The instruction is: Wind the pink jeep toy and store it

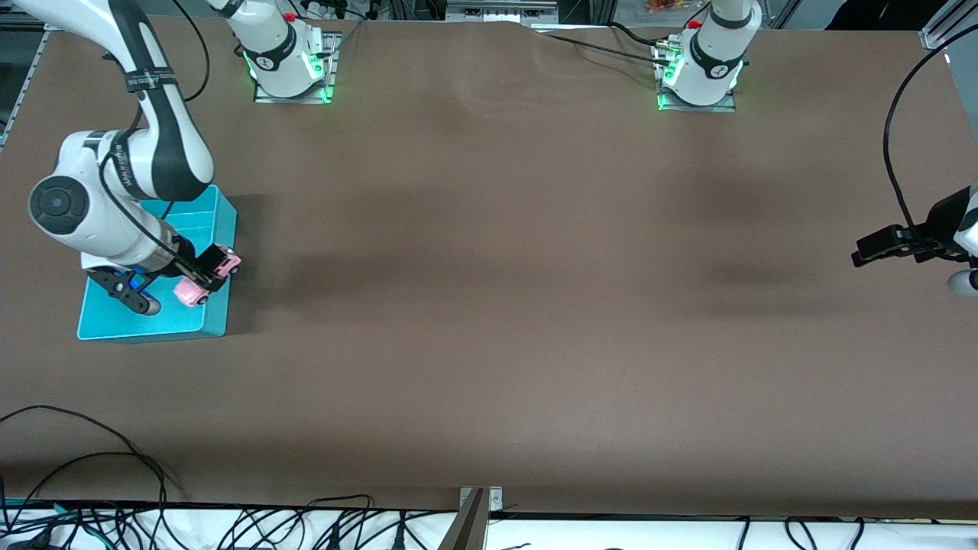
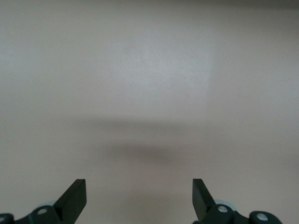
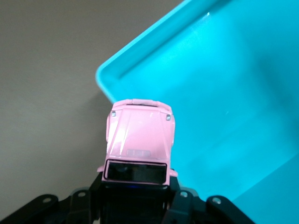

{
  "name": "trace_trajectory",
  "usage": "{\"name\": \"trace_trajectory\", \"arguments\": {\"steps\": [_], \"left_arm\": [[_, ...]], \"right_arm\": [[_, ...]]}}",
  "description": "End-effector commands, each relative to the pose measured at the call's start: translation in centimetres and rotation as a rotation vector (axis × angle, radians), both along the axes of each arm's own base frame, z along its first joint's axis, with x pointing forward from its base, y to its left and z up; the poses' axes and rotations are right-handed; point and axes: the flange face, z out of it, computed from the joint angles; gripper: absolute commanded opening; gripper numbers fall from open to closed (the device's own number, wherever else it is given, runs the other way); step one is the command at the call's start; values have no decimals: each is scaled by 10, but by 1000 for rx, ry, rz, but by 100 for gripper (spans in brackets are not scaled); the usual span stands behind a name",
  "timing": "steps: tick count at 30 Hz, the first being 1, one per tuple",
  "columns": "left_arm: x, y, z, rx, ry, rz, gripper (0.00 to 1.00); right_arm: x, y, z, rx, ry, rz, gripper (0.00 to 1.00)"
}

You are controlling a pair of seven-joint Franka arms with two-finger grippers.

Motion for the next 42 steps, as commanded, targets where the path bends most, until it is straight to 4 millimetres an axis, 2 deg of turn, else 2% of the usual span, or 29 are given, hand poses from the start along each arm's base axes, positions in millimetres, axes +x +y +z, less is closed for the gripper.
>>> {"name": "trace_trajectory", "arguments": {"steps": [1,3,10,13,17,23,29,32,42], "left_arm": [[-9,-1,3,-23,2,-10,100],[-8,-1,2,-23,4,-10,100],[-9,-1,3,-24,2,-10,100],[-8,-1,2,-23,4,-10,100],[-8,0,1,-23,5,-10,100],[-8,-1,1,-25,5,-9,100],[-8,0,1,-23,5,-8,100],[-8,0,1,-23,5,-8,100],[-8,0,1,-23,5,-8,100]], "right_arm": [[-5,-40,4,-15,33,142,0],[-8,-55,3,-14,48,171,0],[-19,-66,-4,3,134,289,0],[-21,-84,-8,8,138,330,0],[-22,-94,-16,6,115,353,0],[-27,-118,-35,-21,86,369,0],[-33,-134,-59,-24,84,352,0],[-39,-152,-73,-34,82,337,0],[-55,-173,-106,-15,119,300,0]]}}
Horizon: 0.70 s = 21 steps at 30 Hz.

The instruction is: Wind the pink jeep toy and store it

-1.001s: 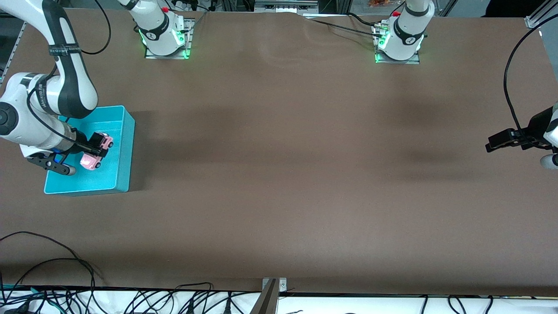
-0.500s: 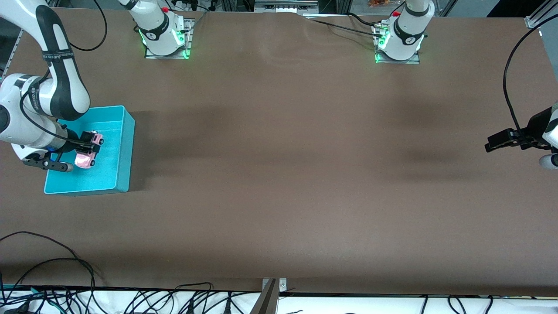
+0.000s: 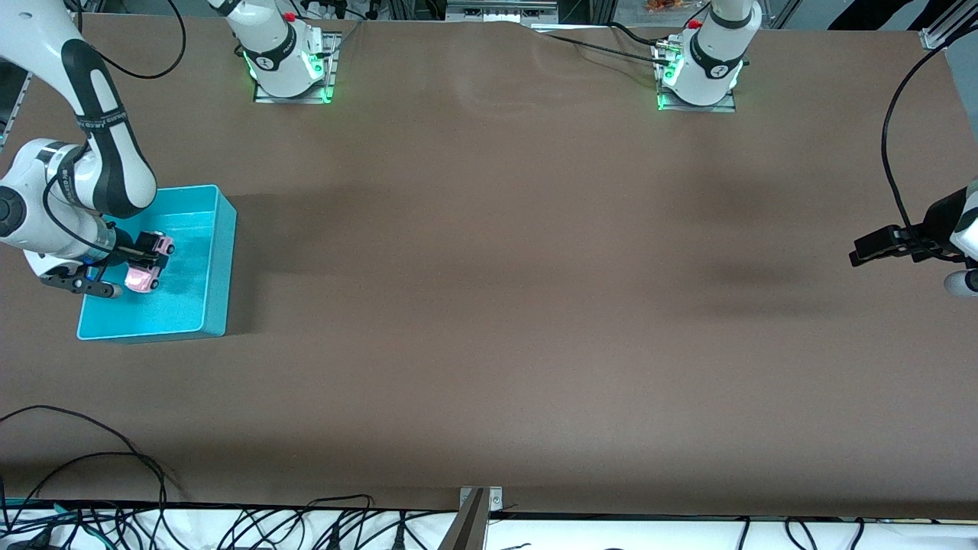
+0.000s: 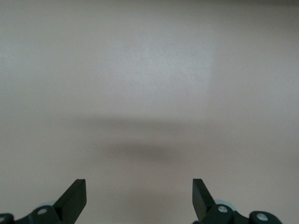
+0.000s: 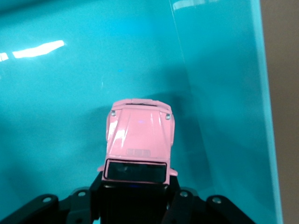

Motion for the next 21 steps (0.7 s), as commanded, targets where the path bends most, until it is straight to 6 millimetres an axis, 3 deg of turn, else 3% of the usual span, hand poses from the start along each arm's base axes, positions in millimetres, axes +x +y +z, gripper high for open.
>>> {"name": "trace_trajectory", "arguments": {"steps": [1,3,5,8,10,13,21], "left_arm": [[-7,0,5,-23,-2,-8,100],[-8,0,6,-22,-4,-8,100],[-7,0,5,-23,-2,-8,100],[-7,0,5,-23,-2,-8,100],[-7,0,5,-23,-2,-8,100],[-7,0,4,-23,-1,-8,100],[-7,0,3,-25,0,-8,100]], "right_arm": [[-9,-11,-15,-3,12,3,0],[-11,-15,-19,-1,15,-5,0],[-14,-17,-24,1,24,-8,7],[-16,-17,-29,4,32,-10,34],[-17,-16,-32,6,38,-10,38],[-19,-14,-36,7,43,-16,62],[-15,-6,-31,11,36,-7,100]]}}
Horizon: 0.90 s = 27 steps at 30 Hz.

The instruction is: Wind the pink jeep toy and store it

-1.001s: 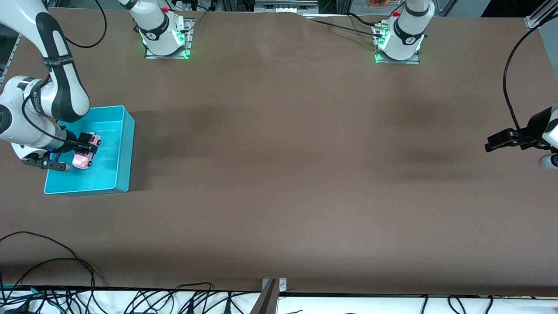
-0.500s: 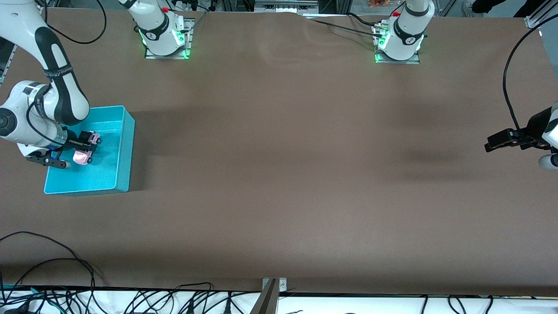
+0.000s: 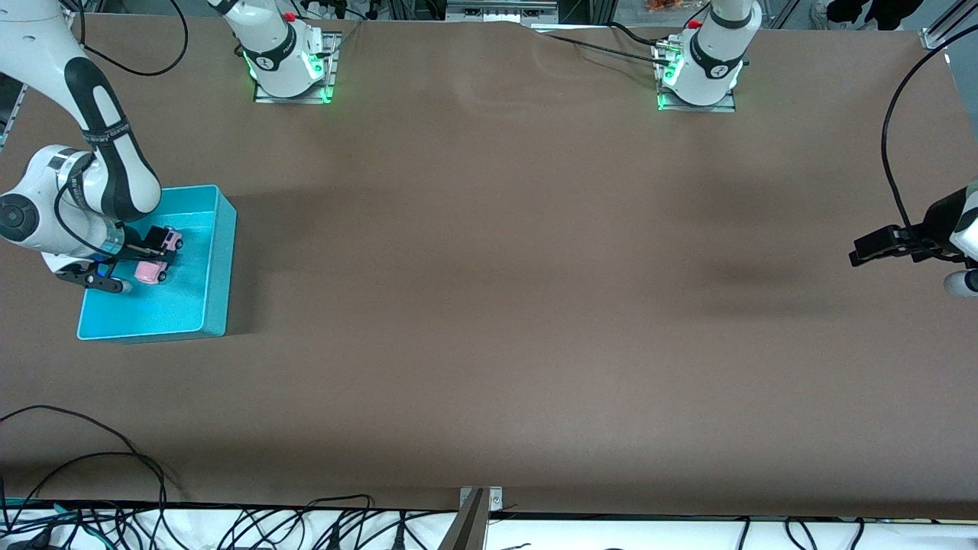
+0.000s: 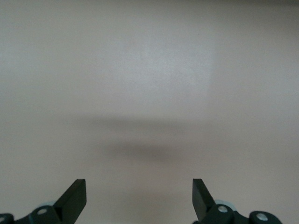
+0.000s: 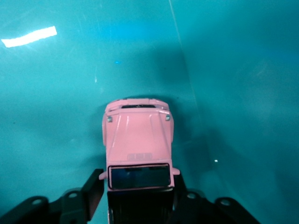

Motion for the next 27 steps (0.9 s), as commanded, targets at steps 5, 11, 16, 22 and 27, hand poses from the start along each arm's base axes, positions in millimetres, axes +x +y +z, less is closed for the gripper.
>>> {"name": "trace_trajectory", "arguments": {"steps": [5,11,16,22,27], "left_arm": [[-7,0,4,-23,0,-8,100],[-7,0,4,-23,0,-8,100],[-7,0,4,-23,0,-8,100],[-7,0,4,-25,-1,-8,100],[-7,0,4,-23,0,-8,100]], "right_arm": [[3,14,22,2,-6,26,100],[3,14,54,-2,6,21,100],[3,15,77,-5,9,20,100],[6,24,111,-14,-30,36,100],[13,43,153,-14,-7,55,100]]}}
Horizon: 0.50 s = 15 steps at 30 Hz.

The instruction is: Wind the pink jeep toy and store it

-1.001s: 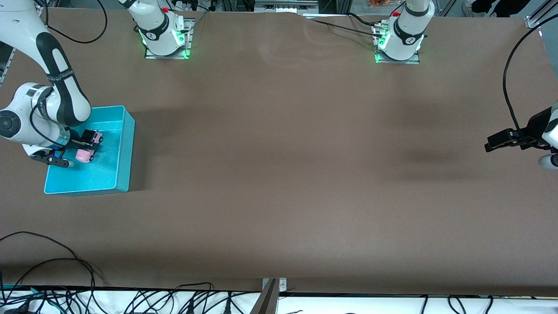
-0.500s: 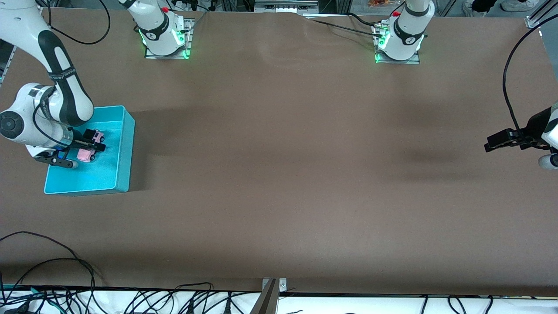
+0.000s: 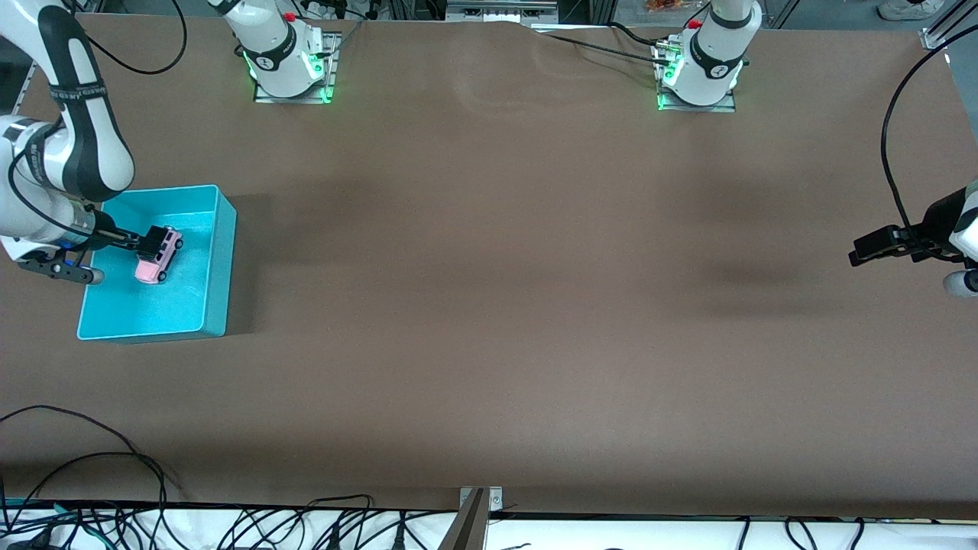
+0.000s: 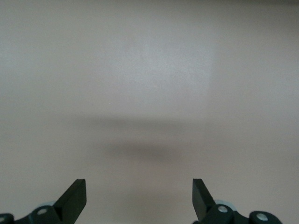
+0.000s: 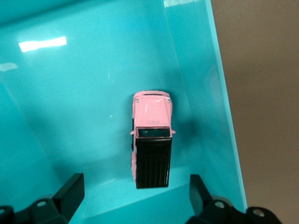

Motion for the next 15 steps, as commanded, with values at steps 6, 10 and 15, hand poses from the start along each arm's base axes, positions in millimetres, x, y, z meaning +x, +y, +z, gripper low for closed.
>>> {"name": "trace_trajectory", "arguments": {"steps": [6,10,15], "left_arm": [[-7,0,4,-25,-2,-8,100],[-7,0,4,-23,-1,-8,100],[-7,1,4,-23,-1,-6,100]], "right_arm": [[13,46,104,-18,21,61,100],[17,68,135,-1,29,70,100],[29,90,182,56,-10,38,100]]}}
